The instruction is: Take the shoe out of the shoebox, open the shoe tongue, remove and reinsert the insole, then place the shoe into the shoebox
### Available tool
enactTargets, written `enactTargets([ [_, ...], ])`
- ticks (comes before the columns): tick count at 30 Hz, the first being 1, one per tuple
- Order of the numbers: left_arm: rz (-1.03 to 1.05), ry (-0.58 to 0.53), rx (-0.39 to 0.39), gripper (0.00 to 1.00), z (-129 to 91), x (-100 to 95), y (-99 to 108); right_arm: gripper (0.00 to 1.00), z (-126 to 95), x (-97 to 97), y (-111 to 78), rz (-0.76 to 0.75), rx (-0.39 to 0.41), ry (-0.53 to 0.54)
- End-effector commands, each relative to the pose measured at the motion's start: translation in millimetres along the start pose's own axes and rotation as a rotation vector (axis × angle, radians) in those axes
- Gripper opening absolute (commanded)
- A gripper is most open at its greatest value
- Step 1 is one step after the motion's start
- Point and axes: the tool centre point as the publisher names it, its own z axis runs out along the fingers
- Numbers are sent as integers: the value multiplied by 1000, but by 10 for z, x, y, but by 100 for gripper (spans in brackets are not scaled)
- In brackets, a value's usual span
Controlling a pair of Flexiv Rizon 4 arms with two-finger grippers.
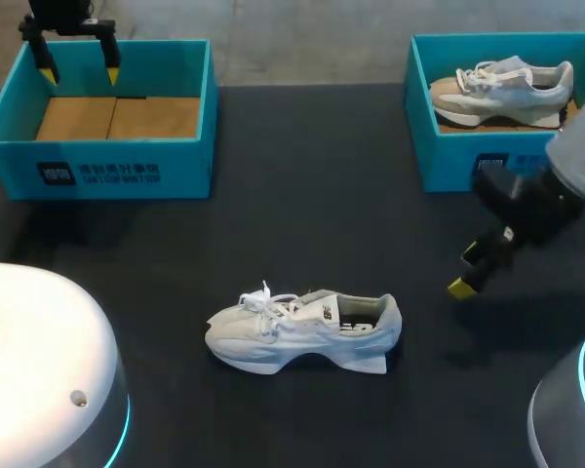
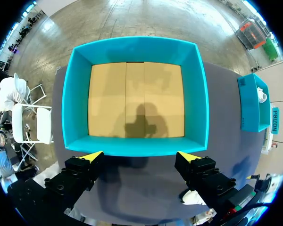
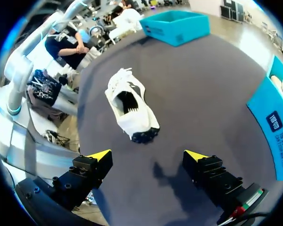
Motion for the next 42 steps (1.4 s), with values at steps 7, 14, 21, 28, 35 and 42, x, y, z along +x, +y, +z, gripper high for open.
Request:
enactTargets([
  [7, 0, -1, 0, 100, -1, 1, 2, 100, 30, 105, -40, -89, -124, -44],
  [14, 0, -1, 0, 100, -1, 1, 2, 100, 247, -45, -199, -217, -242, -35],
  [21, 0, -1, 0, 100, -1, 1, 2, 100, 385, -59, -244, -367, -300, -36],
  [28, 0, -1, 0, 100, -1, 1, 2, 100, 457, -85, -256, -379, -331, -12],
  [35, 0, -1, 0, 100, -1, 1, 2, 100, 457, -85, -256, -379, -331, -12],
  [42, 0, -1, 0, 100, -1, 1, 2, 100, 693, -76, -326, -398, -420, 7],
])
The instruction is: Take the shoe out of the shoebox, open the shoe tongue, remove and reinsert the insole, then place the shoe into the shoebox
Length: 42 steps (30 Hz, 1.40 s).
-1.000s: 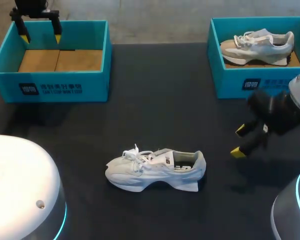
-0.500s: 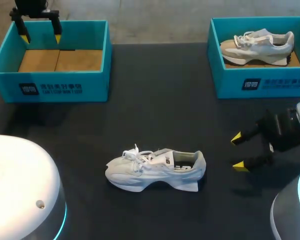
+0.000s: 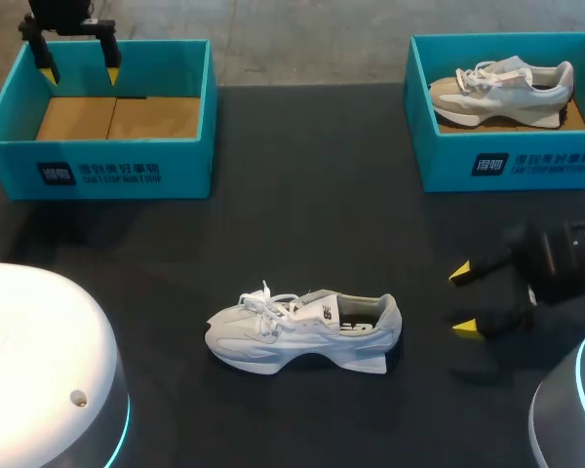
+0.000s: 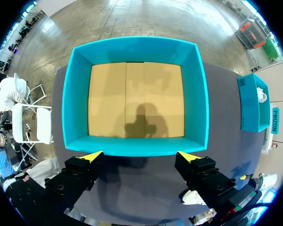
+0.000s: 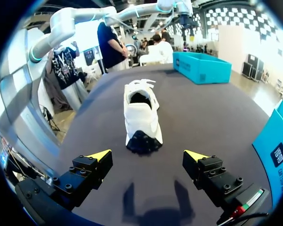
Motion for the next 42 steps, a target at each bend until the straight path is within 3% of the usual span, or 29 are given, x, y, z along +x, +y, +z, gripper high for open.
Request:
enactTargets([
  [1, 0, -1, 0, 100, -1, 1, 2, 100, 178, 24, -160, -19, -67, -2],
  [16, 3, 10, -11, 100, -10, 52, 33, 100, 496, -8, -258, -35, -157, 2],
  [27, -18, 9, -11, 100, -20, 61, 12, 100, 630, -47, -214, -35, -190, -6],
  [42, -31, 0, -24, 100, 1, 54, -20, 100, 859, 47, -142, -22, -238, -35],
])
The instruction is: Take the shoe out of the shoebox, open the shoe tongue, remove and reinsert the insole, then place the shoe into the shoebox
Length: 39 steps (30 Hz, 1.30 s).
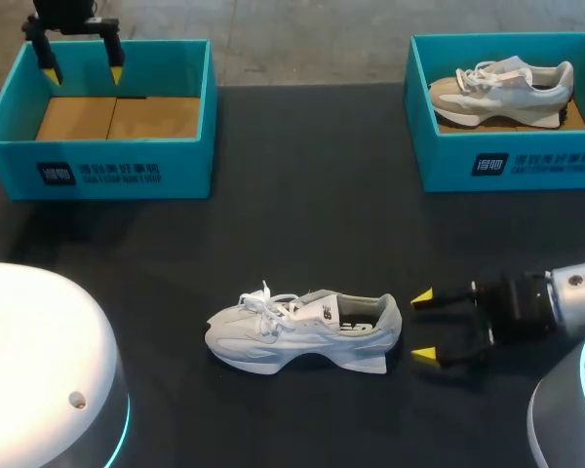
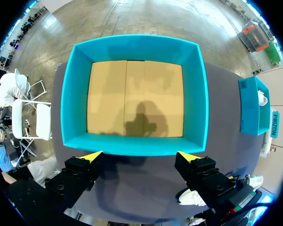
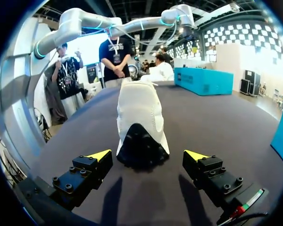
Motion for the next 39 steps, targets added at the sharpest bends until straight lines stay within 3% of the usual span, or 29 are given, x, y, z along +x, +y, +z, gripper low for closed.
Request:
enactTargets([
  [1, 0, -1, -3, 100, -5, 1, -10, 100, 88, 50, 7, -2, -6, -15],
  [39, 0, -1, -3, 100, -5, 1, -10, 100, 398, 104, 116, 74, -74, -63],
])
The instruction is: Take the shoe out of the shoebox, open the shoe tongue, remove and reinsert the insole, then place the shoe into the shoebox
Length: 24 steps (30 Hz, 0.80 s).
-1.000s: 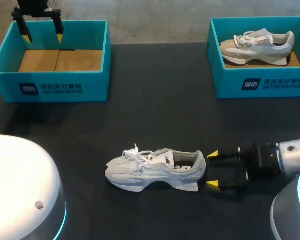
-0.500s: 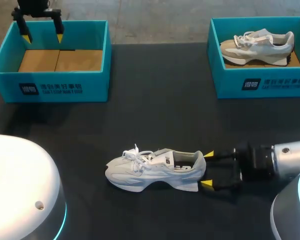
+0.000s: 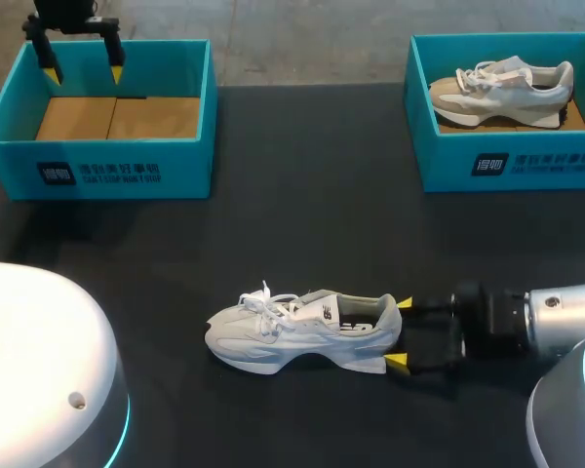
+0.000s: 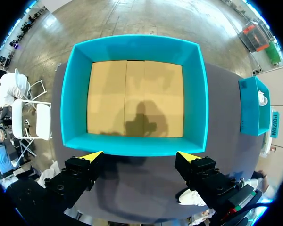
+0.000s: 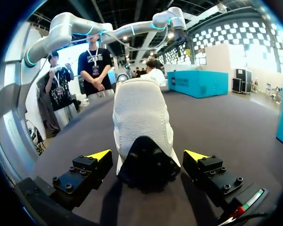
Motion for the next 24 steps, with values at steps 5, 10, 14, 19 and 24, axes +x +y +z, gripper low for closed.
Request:
enactTargets([
  [5, 0, -1, -1, 100, -4, -1, 0, 100, 90, -9, 43, -3, -5, 1],
  [10, 0, -1, -1, 100, -4, -1, 0, 100, 152, -32, 60, -8, -12, 10],
  [14, 0, -1, -1, 100, -4, -1, 0, 100, 193, -41, 48, -21, -18, 20],
  [19, 0, -1, -1, 100, -4, -1, 0, 100, 243, -27, 47, -26, -27, 31],
  [24, 0, -1, -1, 100, -4, -1, 0, 100, 293, -20, 68, -32, -25, 31],
])
